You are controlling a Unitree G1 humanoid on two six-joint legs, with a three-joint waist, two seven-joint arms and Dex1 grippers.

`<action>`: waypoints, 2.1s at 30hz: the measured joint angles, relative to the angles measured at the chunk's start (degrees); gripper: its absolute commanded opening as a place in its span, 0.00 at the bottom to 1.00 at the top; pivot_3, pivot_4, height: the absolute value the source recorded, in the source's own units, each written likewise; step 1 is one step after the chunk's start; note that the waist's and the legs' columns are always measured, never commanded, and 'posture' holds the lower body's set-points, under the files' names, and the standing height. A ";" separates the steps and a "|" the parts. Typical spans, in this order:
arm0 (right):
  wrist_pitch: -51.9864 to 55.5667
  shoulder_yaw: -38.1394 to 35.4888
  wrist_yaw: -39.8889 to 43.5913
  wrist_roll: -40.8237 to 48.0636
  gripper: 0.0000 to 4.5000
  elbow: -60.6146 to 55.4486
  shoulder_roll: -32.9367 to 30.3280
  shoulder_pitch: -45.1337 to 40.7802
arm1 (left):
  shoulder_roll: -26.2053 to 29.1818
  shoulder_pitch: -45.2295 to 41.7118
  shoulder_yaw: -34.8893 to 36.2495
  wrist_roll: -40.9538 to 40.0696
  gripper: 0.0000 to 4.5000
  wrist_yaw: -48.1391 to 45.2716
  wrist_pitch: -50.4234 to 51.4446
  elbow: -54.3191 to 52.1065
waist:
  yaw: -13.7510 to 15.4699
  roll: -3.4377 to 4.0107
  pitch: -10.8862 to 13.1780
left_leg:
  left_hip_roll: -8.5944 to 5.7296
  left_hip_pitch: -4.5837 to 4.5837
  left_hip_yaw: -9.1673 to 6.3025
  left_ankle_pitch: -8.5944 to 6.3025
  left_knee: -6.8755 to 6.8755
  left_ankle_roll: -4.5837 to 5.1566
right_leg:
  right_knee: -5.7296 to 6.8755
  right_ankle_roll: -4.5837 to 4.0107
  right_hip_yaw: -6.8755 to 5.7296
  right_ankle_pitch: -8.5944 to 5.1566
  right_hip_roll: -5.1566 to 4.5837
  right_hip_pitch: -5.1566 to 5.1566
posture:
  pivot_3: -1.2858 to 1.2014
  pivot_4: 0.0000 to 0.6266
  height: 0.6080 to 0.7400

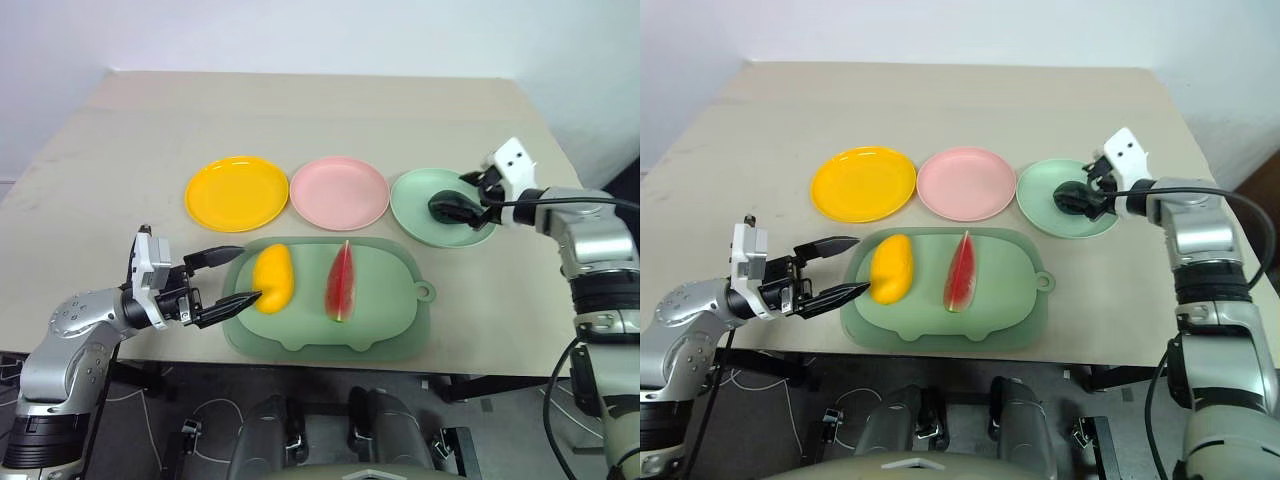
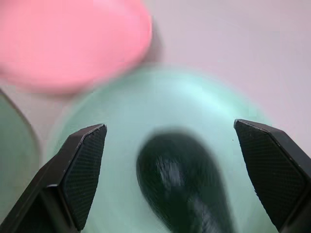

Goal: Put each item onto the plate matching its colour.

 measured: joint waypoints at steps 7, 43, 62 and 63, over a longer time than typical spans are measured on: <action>29.95 -1.55 -5.03 7.34 0.99 -21.39 -1.33 3.76 | 0.03 -0.60 0.02 -0.10 1.00 0.85 0.33 -0.22 | -0.11 0.01 0.00 | 0.00 -0.04 0.00 -0.01 0.00 0.00 | 0.00 -0.04 0.02 -0.01 -0.04 -0.08 | 0.52 0.24 0.67; 63.71 10.67 -74.91 79.27 0.99 -10.52 15.13 -10.59 | -1.14 -6.39 -2.58 0.21 1.00 -0.05 2.32 1.15 | -0.28 -0.02 -0.02 | 0.02 -0.05 0.12 -0.01 -0.16 0.02 | -0.14 0.14 0.03 0.13 0.13 -0.02 | 0.52 0.24 0.67; 63.72 20.47 -60.81 69.99 0.99 -22.52 9.53 -13.12 | -1.70 -10.28 -4.10 -0.05 1.00 4.74 6.43 -2.02 | -0.16 -0.02 -0.02 | 0.04 -0.04 0.12 -0.01 -0.22 0.03 | -0.18 0.17 0.03 0.13 0.17 -0.02 | 0.52 0.24 0.67; 63.72 20.91 -60.05 69.19 0.99 -22.52 9.87 -13.11 | -1.70 -10.36 -4.10 -0.06 1.00 4.80 6.50 -2.05 | -0.15 -0.01 -0.02 | 0.04 -0.05 0.12 -0.01 -0.22 0.02 | -0.18 0.17 0.03 0.13 0.17 -0.03 | 0.52 0.24 0.67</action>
